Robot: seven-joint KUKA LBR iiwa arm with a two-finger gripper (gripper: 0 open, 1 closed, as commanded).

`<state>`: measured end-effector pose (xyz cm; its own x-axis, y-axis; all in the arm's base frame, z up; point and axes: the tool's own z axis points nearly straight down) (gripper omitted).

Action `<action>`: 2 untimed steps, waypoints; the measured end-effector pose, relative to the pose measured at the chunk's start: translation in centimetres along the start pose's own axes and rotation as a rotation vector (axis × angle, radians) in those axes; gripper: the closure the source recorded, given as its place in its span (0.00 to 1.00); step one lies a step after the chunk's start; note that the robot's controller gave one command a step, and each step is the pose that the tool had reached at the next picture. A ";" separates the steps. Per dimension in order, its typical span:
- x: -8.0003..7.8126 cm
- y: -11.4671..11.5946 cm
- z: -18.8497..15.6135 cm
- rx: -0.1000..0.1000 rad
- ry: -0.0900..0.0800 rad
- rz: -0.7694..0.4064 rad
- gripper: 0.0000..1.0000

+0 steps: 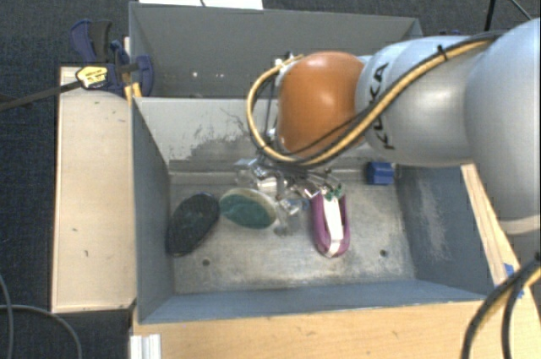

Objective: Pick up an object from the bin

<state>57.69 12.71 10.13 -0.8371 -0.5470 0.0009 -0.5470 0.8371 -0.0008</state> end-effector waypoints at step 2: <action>-1.2 -1.2 3.2 -0.001 -0.004 -0.282 0.00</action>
Offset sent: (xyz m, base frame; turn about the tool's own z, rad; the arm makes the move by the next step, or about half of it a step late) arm 0.0119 0.0043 -0.0013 -0.2704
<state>59.29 12.37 6.97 -0.6516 -0.7586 -0.0034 -0.7586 0.6516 -0.0003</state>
